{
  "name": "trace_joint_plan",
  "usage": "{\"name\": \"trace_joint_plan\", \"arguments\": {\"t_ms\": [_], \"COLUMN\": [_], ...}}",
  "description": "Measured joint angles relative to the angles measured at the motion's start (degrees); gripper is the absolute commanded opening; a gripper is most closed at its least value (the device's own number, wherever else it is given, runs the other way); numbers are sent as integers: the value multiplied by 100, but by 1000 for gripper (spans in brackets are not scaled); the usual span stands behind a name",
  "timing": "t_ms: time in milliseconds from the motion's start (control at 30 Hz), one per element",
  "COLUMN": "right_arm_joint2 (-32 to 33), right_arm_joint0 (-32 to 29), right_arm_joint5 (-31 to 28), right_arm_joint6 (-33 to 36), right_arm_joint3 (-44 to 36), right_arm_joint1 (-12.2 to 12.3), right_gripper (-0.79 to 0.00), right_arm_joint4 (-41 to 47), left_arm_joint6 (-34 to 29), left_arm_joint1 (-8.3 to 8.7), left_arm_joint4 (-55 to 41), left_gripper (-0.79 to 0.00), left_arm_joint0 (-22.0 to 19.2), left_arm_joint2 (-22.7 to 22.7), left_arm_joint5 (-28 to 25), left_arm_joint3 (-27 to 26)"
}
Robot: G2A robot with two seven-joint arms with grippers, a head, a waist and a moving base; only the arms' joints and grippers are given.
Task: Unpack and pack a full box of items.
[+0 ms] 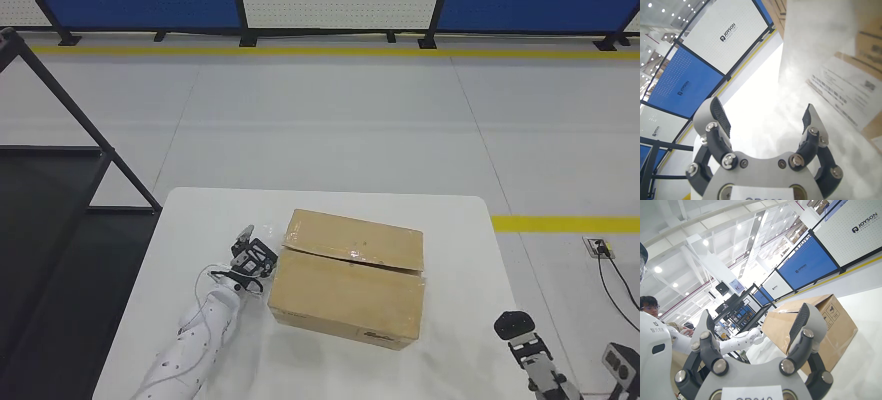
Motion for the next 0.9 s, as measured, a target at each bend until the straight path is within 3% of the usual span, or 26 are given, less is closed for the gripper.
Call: {"name": "trace_joint_plan", "arguments": {"t_ms": [433, 700, 900], "right_arm_joint2": [183, 162, 135], "right_arm_joint0": [-82, 38, 185], "right_arm_joint5": [1, 6, 43], "right_arm_joint6": [76, 272, 458], "right_arm_joint3": [-25, 16, 57], "right_arm_joint1": [2, 20, 44], "right_gripper": [0, 0, 0], "right_arm_joint4": [59, 158, 258], "left_arm_joint6": [559, 905, 1434], "left_arm_joint1": [-424, -478, -429], "left_arm_joint4": [-721, -909, -1244], "left_gripper": [0, 0, 0], "left_arm_joint0": [-562, -600, -416], "left_arm_joint2": [319, 254, 12], "left_arm_joint5": [901, 930, 857], "left_arm_joint3": [1003, 1391, 1321]}}
